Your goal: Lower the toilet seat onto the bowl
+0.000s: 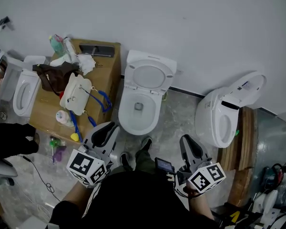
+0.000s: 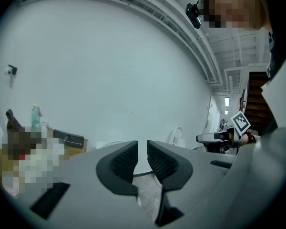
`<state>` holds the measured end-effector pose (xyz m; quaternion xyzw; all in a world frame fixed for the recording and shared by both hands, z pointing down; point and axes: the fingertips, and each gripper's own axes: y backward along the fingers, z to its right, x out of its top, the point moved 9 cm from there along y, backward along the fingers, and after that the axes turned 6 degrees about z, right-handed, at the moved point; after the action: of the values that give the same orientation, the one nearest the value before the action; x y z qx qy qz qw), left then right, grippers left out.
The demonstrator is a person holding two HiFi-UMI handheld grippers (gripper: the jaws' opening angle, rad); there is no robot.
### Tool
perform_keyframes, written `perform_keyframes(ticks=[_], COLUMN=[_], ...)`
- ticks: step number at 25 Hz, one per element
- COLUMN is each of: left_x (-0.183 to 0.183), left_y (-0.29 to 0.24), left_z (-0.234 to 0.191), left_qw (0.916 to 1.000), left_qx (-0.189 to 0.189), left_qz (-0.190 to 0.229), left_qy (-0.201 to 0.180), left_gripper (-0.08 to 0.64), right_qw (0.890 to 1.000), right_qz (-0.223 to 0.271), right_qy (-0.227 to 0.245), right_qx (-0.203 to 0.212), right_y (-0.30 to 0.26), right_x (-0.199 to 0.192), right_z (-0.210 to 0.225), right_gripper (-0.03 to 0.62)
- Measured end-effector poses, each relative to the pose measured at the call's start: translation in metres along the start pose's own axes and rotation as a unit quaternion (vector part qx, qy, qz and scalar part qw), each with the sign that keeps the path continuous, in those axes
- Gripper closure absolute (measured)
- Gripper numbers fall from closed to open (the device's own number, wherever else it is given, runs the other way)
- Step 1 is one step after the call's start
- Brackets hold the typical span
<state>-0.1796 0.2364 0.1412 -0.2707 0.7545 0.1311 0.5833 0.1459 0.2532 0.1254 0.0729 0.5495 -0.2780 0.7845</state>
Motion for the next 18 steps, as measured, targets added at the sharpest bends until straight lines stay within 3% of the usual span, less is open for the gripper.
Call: perform_keyframes(ticks=[18], left_x=[0.025], left_y=[-0.157], left_z=[0.007], left_qw=[0.9992], left_qx=[0.03], left_qz=[0.005], left_qy=[-0.028], left_gripper=[0.491], right_qw=[0.999], right_qz=[-0.008], right_qy=[-0.022], right_qx=[0.032], right_y=[-0.082], right_x=[0.058], right_z=[0.14], right_gripper=[0.535])
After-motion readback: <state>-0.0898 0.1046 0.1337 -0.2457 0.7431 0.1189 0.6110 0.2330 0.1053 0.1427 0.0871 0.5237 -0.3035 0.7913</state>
